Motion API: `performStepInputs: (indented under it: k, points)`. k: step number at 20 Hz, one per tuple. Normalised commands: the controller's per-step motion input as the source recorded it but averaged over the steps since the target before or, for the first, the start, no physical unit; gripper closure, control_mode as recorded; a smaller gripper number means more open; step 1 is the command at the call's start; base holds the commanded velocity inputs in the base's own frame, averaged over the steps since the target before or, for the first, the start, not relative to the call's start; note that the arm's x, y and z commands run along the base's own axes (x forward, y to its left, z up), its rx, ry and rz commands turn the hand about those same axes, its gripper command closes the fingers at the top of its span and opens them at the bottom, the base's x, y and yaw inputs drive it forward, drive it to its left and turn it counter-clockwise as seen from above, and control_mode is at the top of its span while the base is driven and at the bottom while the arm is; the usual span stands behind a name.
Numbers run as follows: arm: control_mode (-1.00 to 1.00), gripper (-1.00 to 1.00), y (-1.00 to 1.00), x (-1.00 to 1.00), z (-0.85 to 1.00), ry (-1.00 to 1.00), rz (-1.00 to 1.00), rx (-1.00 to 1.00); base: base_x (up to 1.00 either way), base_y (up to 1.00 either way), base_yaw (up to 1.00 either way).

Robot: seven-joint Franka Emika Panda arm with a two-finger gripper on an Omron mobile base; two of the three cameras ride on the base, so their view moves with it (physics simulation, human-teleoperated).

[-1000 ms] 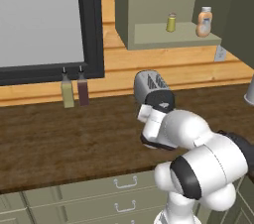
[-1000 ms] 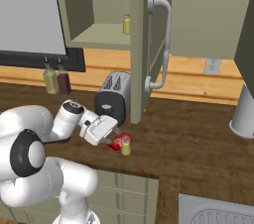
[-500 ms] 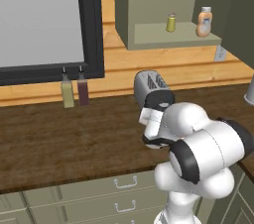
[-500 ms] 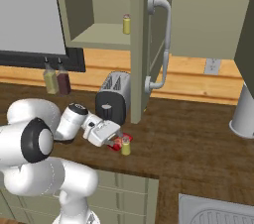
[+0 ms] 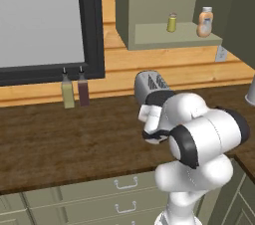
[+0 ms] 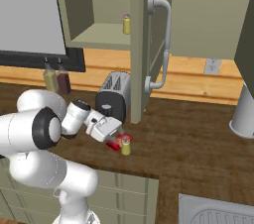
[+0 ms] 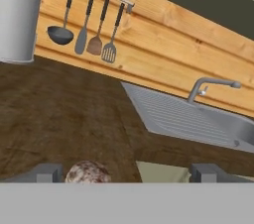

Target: Put the shaker and condiment bottle from the counter next to their counterparts in the cabinet.

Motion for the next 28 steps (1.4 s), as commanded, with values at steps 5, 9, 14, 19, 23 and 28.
performStepInputs:
  k: [5,9,14,19,23,28]
  points:
    - [-1.00,-1.00,-0.01,0.14,-0.08,0.00,0.00,0.00,0.00,0.00,0.00]
    - [-1.00,-1.00,-0.01,0.06,-0.20,-0.01,0.00,0.00,0.00,0.00,0.00]
    - [-1.00,-1.00,-0.01,0.09,-0.25,-0.01,0.00,0.00,0.00,0.00,0.00]
    - [-1.00,-1.00,0.00,0.10,-0.19,0.00,0.00,0.00,0.00,0.00,0.00]
    - [-1.00,-1.00,0.00,0.10,-0.14,0.00,0.00,0.00,0.00,0.00,0.00]
    - [-1.00,-1.00,-0.05,0.03,-0.10,0.00,-0.01,0.00,0.00,0.00,0.00]
